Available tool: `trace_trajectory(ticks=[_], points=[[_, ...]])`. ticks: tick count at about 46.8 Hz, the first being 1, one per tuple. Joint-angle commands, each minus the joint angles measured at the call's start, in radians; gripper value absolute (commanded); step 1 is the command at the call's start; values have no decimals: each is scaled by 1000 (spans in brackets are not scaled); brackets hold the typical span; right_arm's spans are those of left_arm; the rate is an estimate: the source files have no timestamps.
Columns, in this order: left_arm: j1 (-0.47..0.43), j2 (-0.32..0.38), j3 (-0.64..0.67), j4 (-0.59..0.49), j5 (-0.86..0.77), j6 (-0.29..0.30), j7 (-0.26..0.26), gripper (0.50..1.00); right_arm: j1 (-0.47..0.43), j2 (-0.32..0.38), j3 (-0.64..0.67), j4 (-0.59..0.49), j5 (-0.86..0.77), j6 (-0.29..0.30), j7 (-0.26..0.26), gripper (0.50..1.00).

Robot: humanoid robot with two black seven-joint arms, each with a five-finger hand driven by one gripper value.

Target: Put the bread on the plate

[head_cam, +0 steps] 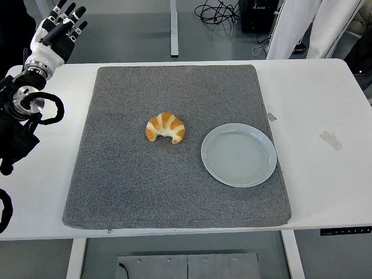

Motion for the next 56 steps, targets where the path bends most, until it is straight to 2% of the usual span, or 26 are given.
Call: trace_trajectory(ticks=[1,13,56], points=[[1,-2,0,0,0,0,0,977,0,0,0,0,0,0,0,1000],[18,-3,3,0,0,0,-17,977,0,0,0,0,-1,0,0,1000],[-11,3,12,1,0,3,-20,977,0,0,0,0,0,0,0,1000]])
